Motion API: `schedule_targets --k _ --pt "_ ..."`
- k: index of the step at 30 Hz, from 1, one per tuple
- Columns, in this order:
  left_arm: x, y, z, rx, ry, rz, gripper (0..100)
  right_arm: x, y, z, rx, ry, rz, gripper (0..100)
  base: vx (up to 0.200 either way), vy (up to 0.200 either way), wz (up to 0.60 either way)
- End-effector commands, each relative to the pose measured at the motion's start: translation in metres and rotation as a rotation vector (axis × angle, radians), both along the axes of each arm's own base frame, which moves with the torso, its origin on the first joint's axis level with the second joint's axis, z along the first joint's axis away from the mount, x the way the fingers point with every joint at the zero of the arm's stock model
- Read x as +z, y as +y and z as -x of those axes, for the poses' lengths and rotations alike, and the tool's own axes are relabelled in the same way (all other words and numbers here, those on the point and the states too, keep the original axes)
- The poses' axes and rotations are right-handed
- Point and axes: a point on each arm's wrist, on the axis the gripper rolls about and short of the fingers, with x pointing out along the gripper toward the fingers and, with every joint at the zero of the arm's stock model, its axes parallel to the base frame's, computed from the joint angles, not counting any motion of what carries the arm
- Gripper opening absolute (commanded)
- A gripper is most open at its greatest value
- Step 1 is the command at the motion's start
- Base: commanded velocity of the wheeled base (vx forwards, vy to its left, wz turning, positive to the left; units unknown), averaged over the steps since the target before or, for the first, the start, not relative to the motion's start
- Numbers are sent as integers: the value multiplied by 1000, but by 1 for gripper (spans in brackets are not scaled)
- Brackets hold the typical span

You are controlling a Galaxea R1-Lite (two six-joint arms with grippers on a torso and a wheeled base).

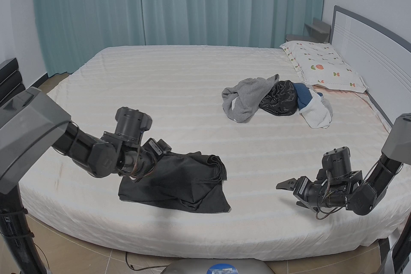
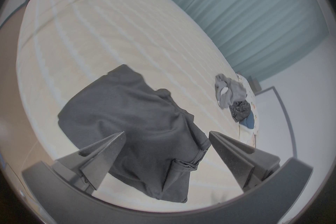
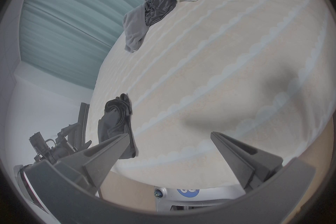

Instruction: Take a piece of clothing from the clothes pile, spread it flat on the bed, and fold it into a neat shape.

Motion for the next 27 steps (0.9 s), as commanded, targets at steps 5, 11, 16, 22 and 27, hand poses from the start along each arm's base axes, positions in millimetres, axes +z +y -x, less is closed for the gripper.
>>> schedule_targets --k 5,11,16,22,27 --pt "5 75 28 94 50 308 100 -16 48 -6 42 -20 111 100 0 200 0" --pt "-11 87 32 90 69 342 100 -7 77 -13 109 -61 174 100 0 200 0" --pt "-32 87 34 90 88 335 100 -2 99 -23 160 -64 198 100 0 200 0" --pt "-34 87 36 89 82 335 100 -13 112 -34 222 -74 298 100 0 200 0" --pt "-36 86 37 92 86 326 100 -13 119 -46 221 -95 319 100 0 200 0"
